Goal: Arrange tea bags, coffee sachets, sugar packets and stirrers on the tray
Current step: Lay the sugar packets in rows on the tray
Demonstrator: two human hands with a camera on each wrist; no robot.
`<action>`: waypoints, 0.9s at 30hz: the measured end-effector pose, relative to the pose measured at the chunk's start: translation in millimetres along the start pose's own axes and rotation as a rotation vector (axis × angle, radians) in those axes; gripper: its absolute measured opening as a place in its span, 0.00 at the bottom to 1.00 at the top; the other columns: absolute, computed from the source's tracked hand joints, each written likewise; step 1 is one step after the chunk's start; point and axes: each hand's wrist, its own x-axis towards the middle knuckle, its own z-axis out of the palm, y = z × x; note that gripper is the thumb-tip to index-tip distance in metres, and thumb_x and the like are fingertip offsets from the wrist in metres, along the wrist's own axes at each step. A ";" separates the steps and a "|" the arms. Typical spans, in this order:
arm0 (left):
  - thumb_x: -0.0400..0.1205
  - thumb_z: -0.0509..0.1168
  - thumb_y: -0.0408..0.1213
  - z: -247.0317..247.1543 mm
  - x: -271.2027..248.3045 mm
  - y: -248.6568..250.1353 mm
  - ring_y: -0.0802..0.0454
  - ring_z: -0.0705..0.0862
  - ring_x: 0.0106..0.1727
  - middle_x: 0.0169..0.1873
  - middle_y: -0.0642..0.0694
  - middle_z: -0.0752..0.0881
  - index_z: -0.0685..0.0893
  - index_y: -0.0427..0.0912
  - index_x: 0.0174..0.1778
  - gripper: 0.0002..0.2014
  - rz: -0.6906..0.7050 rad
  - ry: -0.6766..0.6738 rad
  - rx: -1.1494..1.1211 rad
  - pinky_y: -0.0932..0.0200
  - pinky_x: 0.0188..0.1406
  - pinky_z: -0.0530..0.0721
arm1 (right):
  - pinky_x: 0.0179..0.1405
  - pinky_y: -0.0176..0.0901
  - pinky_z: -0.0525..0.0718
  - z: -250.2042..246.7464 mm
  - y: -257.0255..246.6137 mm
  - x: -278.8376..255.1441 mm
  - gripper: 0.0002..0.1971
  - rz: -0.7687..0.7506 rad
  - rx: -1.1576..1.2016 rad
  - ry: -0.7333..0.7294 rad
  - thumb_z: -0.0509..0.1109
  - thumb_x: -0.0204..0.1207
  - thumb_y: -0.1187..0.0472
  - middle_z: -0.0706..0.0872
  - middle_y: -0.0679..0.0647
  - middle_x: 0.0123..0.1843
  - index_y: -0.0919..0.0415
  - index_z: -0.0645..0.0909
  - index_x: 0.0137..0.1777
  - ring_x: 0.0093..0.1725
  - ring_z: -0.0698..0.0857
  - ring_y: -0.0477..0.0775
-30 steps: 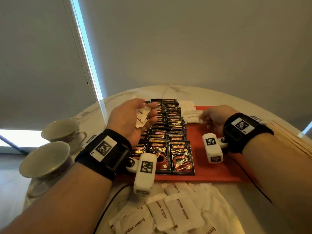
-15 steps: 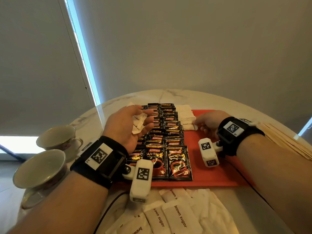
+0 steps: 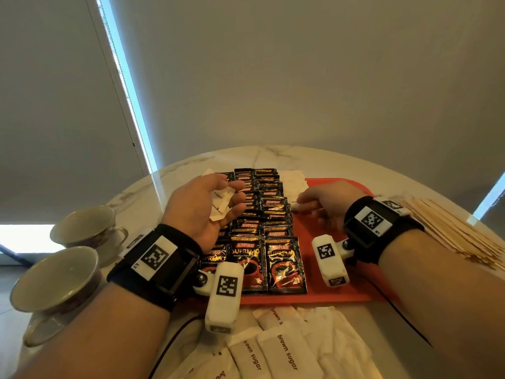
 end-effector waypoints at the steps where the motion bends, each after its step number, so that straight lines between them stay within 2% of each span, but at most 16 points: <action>1: 0.86 0.62 0.26 -0.1 0.0 0.3 0.46 0.90 0.36 0.48 0.35 0.93 0.81 0.38 0.58 0.08 0.000 -0.001 -0.002 0.55 0.31 0.91 | 0.27 0.40 0.72 -0.6 0.2 0.7 0.06 -0.001 0.041 0.015 0.72 0.81 0.63 0.94 0.61 0.45 0.66 0.87 0.51 0.26 0.74 0.48; 4: 0.86 0.62 0.26 -1.1 0.1 2.0 0.46 0.90 0.36 0.45 0.36 0.93 0.81 0.38 0.58 0.08 0.001 -0.006 -0.017 0.55 0.31 0.91 | 0.29 0.40 0.78 -5.4 0.8 10.3 0.05 -0.090 0.305 0.145 0.72 0.81 0.63 0.89 0.56 0.41 0.64 0.86 0.49 0.28 0.79 0.47; 5: 0.86 0.61 0.26 -1.3 0.1 2.3 0.46 0.90 0.36 0.45 0.36 0.93 0.81 0.38 0.58 0.08 0.002 -0.007 -0.021 0.55 0.31 0.92 | 0.37 0.41 0.84 -6.6 0.2 13.3 0.06 -0.123 0.380 0.185 0.73 0.81 0.61 0.88 0.55 0.45 0.63 0.86 0.52 0.35 0.84 0.47; 6: 0.86 0.61 0.25 -1.0 0.0 2.5 0.46 0.90 0.35 0.44 0.36 0.93 0.81 0.38 0.58 0.08 0.003 -0.008 -0.023 0.55 0.32 0.92 | 0.49 0.45 0.88 -7.3 0.1 16.0 0.09 -0.139 0.420 0.207 0.73 0.81 0.58 0.89 0.55 0.52 0.62 0.86 0.57 0.47 0.88 0.50; 7: 0.86 0.61 0.25 -0.5 -0.4 2.7 0.46 0.91 0.35 0.44 0.36 0.94 0.81 0.38 0.58 0.08 0.002 -0.010 -0.026 0.55 0.32 0.92 | 0.60 0.49 0.86 -6.9 -0.2 17.2 0.14 -0.138 0.440 0.214 0.73 0.81 0.55 0.88 0.55 0.60 0.60 0.85 0.64 0.58 0.87 0.52; 8: 0.85 0.60 0.25 0.2 -0.7 3.2 0.46 0.91 0.36 0.44 0.36 0.94 0.80 0.38 0.57 0.08 -0.002 -0.013 -0.028 0.55 0.32 0.92 | 0.65 0.50 0.84 -5.3 -1.2 16.5 0.19 -0.130 0.454 0.204 0.73 0.81 0.52 0.85 0.54 0.67 0.58 0.83 0.69 0.65 0.84 0.54; 9: 0.85 0.60 0.24 0.8 -1.2 3.3 0.46 0.91 0.36 0.45 0.35 0.94 0.80 0.38 0.57 0.08 -0.006 -0.014 -0.030 0.55 0.33 0.93 | 0.64 0.49 0.82 -3.1 -1.4 16.5 0.22 -0.123 0.463 0.186 0.73 0.81 0.49 0.83 0.55 0.72 0.55 0.81 0.73 0.68 0.82 0.55; 12: 0.84 0.59 0.24 0.5 -1.2 2.2 0.44 0.92 0.38 0.53 0.31 0.93 0.78 0.34 0.61 0.11 -0.025 -0.015 -0.028 0.55 0.33 0.92 | 0.51 0.44 0.82 2.1 -0.6 16.3 0.28 -0.109 0.493 0.135 0.71 0.82 0.45 0.79 0.56 0.78 0.56 0.76 0.78 0.65 0.82 0.54; 14: 0.84 0.58 0.24 -0.1 -0.6 0.6 0.44 0.92 0.39 0.54 0.31 0.93 0.78 0.29 0.69 0.17 -0.030 -0.014 -0.021 0.55 0.33 0.92 | 0.40 0.41 0.85 4.3 -1.9 15.2 0.27 -0.120 0.519 0.068 0.68 0.86 0.47 0.81 0.55 0.73 0.60 0.73 0.80 0.52 0.86 0.50; 15: 0.84 0.58 0.24 0.0 -0.5 -0.1 0.44 0.92 0.40 0.53 0.32 0.94 0.77 0.28 0.72 0.19 -0.031 -0.010 -0.021 0.54 0.34 0.92 | 0.37 0.41 0.85 4.3 -2.6 14.7 0.27 -0.122 0.534 0.036 0.67 0.87 0.48 0.82 0.56 0.73 0.61 0.72 0.81 0.51 0.87 0.50; 16: 0.84 0.57 0.24 0.4 -0.6 -0.5 0.44 0.93 0.40 0.51 0.32 0.94 0.77 0.28 0.73 0.20 -0.034 -0.008 -0.026 0.54 0.34 0.92 | 0.41 0.43 0.86 3.8 -2.9 14.9 0.27 -0.121 0.545 0.010 0.65 0.88 0.48 0.79 0.58 0.77 0.61 0.71 0.82 0.58 0.87 0.52; 17: 0.84 0.56 0.24 0.9 -0.9 -0.9 0.44 0.93 0.40 0.50 0.32 0.94 0.77 0.28 0.73 0.20 -0.036 -0.009 -0.034 0.54 0.34 0.93 | 0.52 0.47 0.87 3.2 -3.7 14.6 0.28 -0.121 0.554 -0.008 0.65 0.88 0.48 0.75 0.60 0.82 0.60 0.69 0.84 0.69 0.83 0.57; 19: 0.84 0.54 0.23 2.6 -1.8 -1.1 0.43 0.93 0.39 0.49 0.31 0.94 0.77 0.28 0.71 0.19 -0.035 -0.016 -0.046 0.54 0.35 0.94 | 0.75 0.56 0.78 1.8 -4.8 15.5 0.29 -0.114 0.545 -0.023 0.64 0.88 0.46 0.69 0.62 0.86 0.59 0.68 0.85 0.81 0.73 0.62; 20: 0.84 0.53 0.23 3.4 -2.4 -1.2 0.43 0.94 0.39 0.49 0.31 0.94 0.78 0.28 0.69 0.18 -0.035 -0.017 -0.049 0.53 0.36 0.94 | 0.78 0.57 0.75 1.0 -5.2 16.7 0.29 -0.112 0.543 -0.020 0.64 0.88 0.45 0.69 0.62 0.86 0.58 0.68 0.85 0.83 0.71 0.62; 24: 0.87 0.52 0.24 5.5 -4.2 -1.2 0.39 0.95 0.45 0.51 0.28 0.93 0.76 0.32 0.67 0.15 -0.044 -0.035 -0.055 0.51 0.42 0.96 | 0.70 0.53 0.77 0.1 -10.5 20.1 0.29 -0.121 0.536 0.014 0.65 0.86 0.43 0.70 0.62 0.85 0.57 0.71 0.83 0.81 0.73 0.61; 27: 0.90 0.53 0.26 6.5 -3.6 -1.7 0.37 0.95 0.52 0.52 0.30 0.94 0.75 0.33 0.68 0.12 -0.072 -0.052 -0.030 0.51 0.44 0.96 | 0.80 0.59 0.72 -2.3 -13.6 22.3 0.29 -0.131 0.472 0.017 0.66 0.85 0.42 0.72 0.62 0.84 0.57 0.73 0.81 0.81 0.73 0.61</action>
